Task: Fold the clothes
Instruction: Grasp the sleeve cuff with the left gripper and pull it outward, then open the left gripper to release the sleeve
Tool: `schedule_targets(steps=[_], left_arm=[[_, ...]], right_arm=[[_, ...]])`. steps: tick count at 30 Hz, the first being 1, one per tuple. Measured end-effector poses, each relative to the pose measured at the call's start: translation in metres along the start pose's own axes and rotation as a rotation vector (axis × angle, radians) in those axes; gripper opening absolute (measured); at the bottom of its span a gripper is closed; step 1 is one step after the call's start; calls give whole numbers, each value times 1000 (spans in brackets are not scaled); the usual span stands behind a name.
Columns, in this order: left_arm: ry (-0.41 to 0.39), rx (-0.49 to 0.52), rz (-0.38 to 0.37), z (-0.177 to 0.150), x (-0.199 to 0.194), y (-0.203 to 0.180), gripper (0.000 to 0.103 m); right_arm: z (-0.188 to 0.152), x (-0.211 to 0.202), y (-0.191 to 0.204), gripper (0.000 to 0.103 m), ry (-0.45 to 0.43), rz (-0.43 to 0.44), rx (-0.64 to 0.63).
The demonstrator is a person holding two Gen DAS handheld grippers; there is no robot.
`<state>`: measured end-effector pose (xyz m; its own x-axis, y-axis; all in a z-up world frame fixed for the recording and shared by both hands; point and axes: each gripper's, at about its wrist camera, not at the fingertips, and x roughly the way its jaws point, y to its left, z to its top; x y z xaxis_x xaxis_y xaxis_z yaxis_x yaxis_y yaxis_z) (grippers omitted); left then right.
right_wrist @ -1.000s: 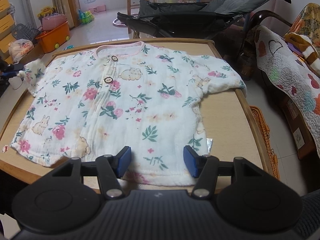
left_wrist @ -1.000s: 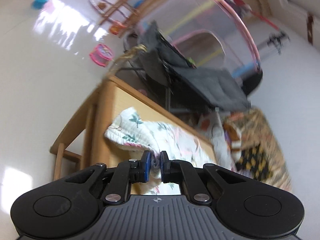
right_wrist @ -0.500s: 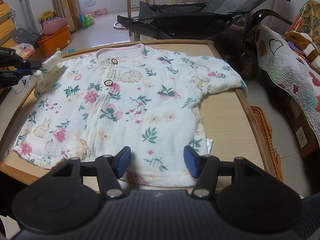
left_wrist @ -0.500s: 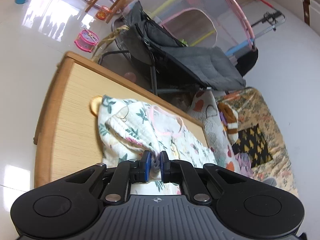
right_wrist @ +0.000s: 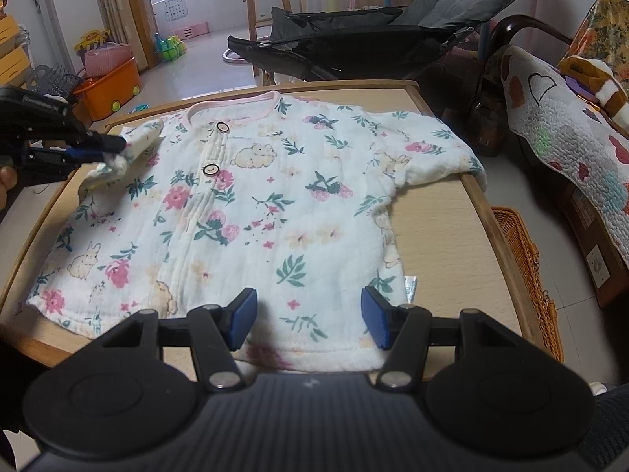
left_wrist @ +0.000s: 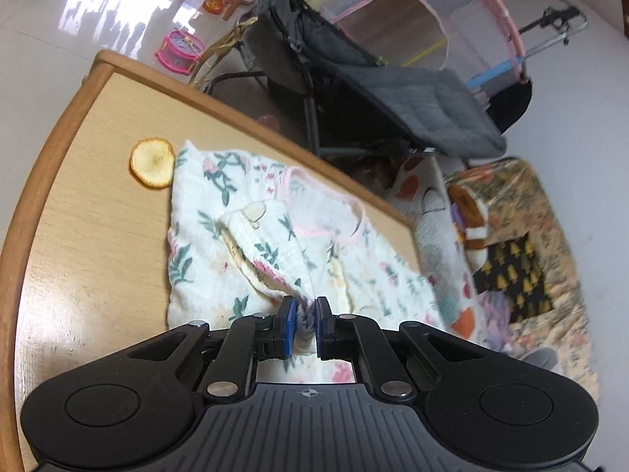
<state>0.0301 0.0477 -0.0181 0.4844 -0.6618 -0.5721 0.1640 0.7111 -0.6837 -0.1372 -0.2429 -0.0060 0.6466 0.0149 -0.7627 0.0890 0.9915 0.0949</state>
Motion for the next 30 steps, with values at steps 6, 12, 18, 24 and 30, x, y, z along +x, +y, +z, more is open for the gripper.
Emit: schedule_targets(steps=[6,12,18,24,30], left_arm=[[26,40,48,0,7,-5,10],[42,63,65,6,16,-14,10],[82,192,139,4,24,-31,11],[81,312,179,9,21,-51,15],[30,278,165,25,3,-55,20]], right_arm=[[0,1,0,58,-1,-1,-1],[0,1,0,59,-1,-1,-2],[0,1,1,60,-1,-1,0],[1,1,-1,60,-1,7,9],[1,1,-2,61,-1,12,17]])
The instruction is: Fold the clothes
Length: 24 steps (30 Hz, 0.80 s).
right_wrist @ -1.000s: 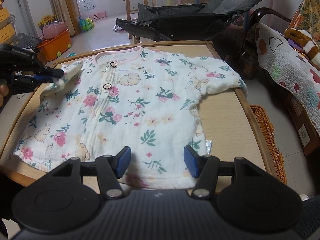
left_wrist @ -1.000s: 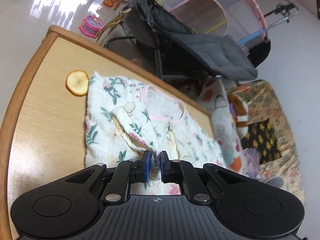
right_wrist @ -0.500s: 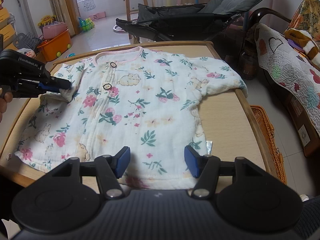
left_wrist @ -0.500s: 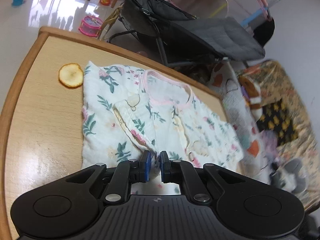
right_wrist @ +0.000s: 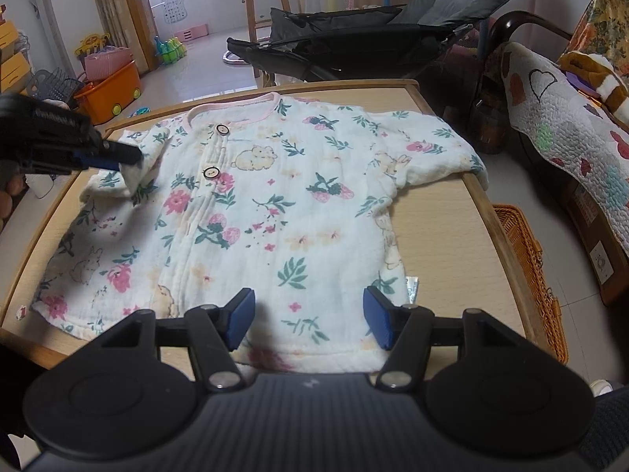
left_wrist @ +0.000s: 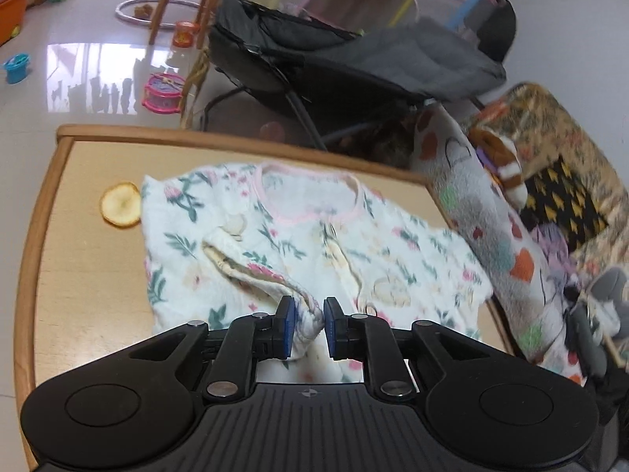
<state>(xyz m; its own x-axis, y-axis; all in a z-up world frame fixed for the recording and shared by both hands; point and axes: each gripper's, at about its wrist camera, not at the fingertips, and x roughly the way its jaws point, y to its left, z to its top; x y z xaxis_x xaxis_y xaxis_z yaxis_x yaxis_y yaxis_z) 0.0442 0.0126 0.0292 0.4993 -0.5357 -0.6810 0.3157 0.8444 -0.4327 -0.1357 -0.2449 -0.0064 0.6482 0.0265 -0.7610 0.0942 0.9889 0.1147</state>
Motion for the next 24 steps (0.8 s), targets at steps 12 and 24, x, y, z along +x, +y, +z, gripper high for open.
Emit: schedule_targets(steps=[12,24], left_arm=[[-23,23,-25,0,0,-13,31],[-149,-61,155,23,-15,20,41]], right_arm=[[0,0,-2,62,-1,13,18],[2,1,-7,62,-7,29,46]])
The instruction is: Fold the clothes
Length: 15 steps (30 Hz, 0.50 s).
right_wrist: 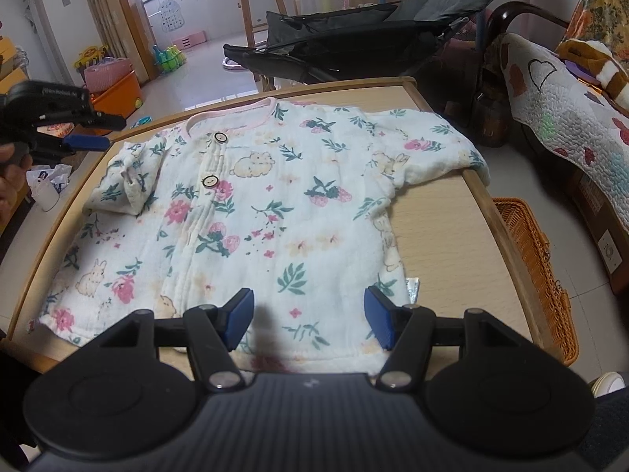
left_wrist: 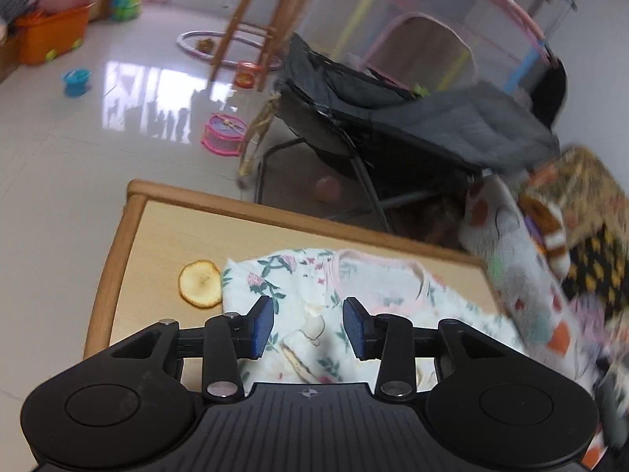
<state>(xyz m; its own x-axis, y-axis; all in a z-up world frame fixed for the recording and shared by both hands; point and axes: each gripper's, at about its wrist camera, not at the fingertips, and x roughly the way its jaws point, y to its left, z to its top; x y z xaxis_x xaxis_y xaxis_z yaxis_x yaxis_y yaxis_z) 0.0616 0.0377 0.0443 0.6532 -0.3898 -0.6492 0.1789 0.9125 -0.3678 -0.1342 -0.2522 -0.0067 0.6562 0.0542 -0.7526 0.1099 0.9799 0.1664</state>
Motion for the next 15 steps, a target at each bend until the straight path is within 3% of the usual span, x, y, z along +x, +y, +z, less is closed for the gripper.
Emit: schedule_targets(steps=[12,14,15], left_arm=[[69,168,39,-8,18,-10,36],[85,183,48,-10,21,-10,25],[93,190,51,-10,22,-10,24]], right_arm=[[0,1,-3,62,-10,10,12],[0,1,-3,62,-11,10,11],[0,1,-3,62,-12,9,10]])
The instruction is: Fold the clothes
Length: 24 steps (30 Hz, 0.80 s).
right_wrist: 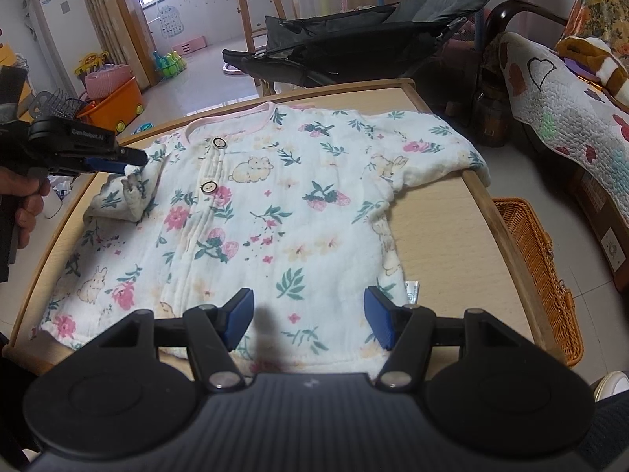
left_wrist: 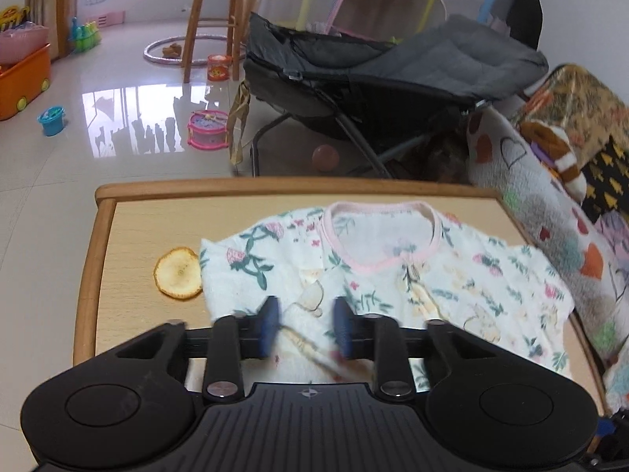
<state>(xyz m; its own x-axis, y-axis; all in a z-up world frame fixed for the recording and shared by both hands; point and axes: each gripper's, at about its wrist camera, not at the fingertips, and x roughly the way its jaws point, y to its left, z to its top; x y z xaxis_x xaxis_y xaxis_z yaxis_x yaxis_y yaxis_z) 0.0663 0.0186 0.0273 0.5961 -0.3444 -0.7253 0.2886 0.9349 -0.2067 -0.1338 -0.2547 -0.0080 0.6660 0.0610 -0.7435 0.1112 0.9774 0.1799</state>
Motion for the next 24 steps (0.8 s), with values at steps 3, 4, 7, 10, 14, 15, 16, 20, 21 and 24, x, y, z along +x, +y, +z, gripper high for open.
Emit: schedule_targets(steps=[3,4,7,10,14,15,16,20,21,24], left_arm=[[13,10,-9,0,2,0,18],[14,10,-12,0,3,0,17],[18,6,-20,0,4,0,12],[19,-4,-31,-1,3,-2,12],[9,-40,-67,-1,2,-6,12],[8,-55,-77,-1,2,-7,12],[6,-67,-84,-1,3,-8,12],[1,-89,-85,-4,9,-14,12],[1,-92,-84,-4,10,-16,12],[7,-97,-80,-6,14,-21,12]], right_arm=[[0,0,0,62,-2,-1,-3],[0,0,0,62,-2,-2,-4],[0,0,1,62,-1,-3,-6],[0,0,1,62,-1,-3,-7],[0,0,1,62,-1,-3,-8],[0,0,1,62,-1,-3,-9],[0,0,1,62,-1,-3,-9],[0,0,1,62,-1,-3,-12],[-1,0,1,62,-1,-2,-12],[-1,0,1,62,-2,-3,-15]])
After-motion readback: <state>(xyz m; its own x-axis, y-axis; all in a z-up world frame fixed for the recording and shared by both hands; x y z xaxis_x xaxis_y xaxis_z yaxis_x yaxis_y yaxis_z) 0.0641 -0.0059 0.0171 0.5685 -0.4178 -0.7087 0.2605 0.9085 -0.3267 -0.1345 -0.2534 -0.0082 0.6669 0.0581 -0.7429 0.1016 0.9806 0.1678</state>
